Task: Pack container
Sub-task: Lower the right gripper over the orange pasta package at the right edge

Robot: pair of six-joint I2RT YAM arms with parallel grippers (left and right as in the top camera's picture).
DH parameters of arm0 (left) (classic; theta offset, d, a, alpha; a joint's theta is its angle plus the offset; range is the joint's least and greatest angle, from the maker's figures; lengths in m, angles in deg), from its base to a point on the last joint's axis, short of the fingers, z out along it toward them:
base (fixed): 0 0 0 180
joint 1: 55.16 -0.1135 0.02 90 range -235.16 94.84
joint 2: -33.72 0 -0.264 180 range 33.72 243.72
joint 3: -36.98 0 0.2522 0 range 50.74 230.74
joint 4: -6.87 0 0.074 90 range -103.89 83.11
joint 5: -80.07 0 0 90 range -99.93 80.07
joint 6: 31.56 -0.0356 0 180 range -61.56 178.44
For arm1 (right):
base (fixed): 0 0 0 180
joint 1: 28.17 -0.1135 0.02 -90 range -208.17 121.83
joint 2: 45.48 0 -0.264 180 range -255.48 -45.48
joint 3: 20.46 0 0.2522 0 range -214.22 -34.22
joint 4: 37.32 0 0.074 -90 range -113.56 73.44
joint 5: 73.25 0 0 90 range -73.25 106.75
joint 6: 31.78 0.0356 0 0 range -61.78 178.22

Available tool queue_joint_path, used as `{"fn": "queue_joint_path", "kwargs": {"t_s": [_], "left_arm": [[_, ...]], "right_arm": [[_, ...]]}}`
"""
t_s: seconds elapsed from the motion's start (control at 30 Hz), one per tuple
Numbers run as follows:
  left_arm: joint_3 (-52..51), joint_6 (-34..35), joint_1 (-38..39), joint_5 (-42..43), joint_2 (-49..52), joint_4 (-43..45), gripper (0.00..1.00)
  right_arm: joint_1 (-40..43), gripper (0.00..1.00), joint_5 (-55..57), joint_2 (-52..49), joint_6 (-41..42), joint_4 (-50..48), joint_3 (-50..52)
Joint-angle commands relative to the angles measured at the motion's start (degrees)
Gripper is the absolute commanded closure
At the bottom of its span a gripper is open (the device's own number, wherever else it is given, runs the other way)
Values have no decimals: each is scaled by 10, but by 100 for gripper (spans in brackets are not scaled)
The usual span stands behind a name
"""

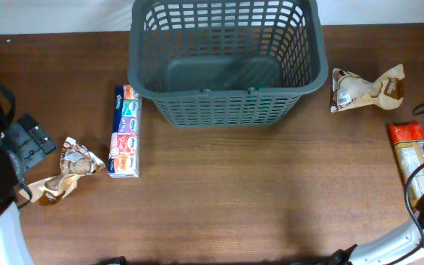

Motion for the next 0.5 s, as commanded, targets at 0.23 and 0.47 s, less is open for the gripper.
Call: {"fn": "queue_joint_path", "kwargs": {"t_s": [0.23, 0.47], "left_arm": [[3, -9, -4, 0, -4, 0, 1], [3, -9, -4, 0, -4, 0, 1]], "right_arm": [[7, 1, -106, -2, -10, -28, 16], [7, 1, -4, -2, 46, -75, 93]]}}
